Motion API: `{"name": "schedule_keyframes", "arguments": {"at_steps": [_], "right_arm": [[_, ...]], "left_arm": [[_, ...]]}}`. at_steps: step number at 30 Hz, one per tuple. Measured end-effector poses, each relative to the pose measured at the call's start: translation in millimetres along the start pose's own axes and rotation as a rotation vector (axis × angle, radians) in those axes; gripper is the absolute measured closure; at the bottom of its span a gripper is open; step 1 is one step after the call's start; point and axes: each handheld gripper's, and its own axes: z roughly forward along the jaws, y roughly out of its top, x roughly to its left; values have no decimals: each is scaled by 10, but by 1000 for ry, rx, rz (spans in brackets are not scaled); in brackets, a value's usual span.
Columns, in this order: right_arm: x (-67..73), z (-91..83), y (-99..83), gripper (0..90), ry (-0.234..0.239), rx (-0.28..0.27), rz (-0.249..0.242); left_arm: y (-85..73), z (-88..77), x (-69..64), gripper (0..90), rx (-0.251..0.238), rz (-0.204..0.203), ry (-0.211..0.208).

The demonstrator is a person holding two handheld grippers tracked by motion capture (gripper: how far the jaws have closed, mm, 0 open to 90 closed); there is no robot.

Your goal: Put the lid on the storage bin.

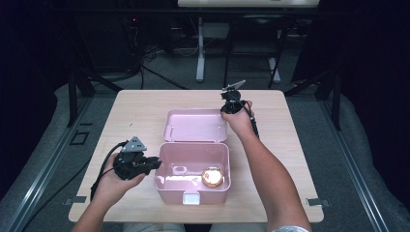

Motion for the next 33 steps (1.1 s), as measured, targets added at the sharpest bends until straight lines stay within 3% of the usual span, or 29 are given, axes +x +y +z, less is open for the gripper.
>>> {"name": "schedule_keyframes", "arguments": {"at_steps": [19, 26, 33], "right_arm": [[5, -167, 16, 840, 5, -64, -19], [17, -301, 22, 844, 9, -113, -23], [67, -448, 51, 848, -10, -150, -60]], "left_arm": [[1, 2, -2, 773, -2, -6, 1], [4, 0, 1, 779, 1, -9, 0], [3, 0, 10, 788, -6, -9, 2]]}}
